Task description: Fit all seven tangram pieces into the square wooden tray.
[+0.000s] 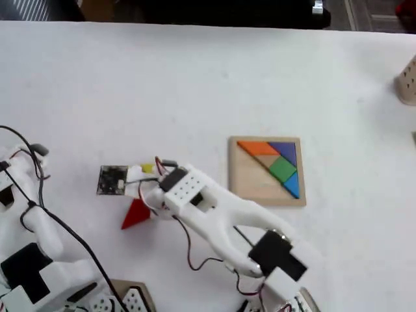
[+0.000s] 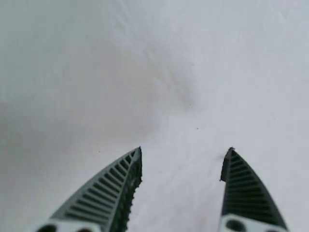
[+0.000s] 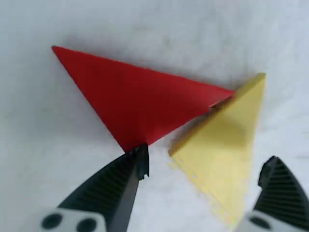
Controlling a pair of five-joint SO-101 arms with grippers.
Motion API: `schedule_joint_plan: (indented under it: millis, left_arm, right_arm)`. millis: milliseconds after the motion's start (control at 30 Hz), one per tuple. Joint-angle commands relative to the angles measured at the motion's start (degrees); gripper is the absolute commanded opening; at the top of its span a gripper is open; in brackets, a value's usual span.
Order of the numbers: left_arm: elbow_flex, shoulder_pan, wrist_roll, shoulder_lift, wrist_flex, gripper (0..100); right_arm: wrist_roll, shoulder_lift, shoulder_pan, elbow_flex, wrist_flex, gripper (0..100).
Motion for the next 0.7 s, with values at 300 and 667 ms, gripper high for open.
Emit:
schedule_joint_plan:
  millis: [300,667]
  left_arm:
    - [-2.7,1.4,1.1,-0.2,-1.9,27]
    - [-2.7,1.4,1.0,-0.2,-1.8,27]
  right_arm:
    - [3.6,4.8,3.5,-7.6,3.6,35.1]
    - [6.7,14.3,4.6,-21.0,17.6,35.1]
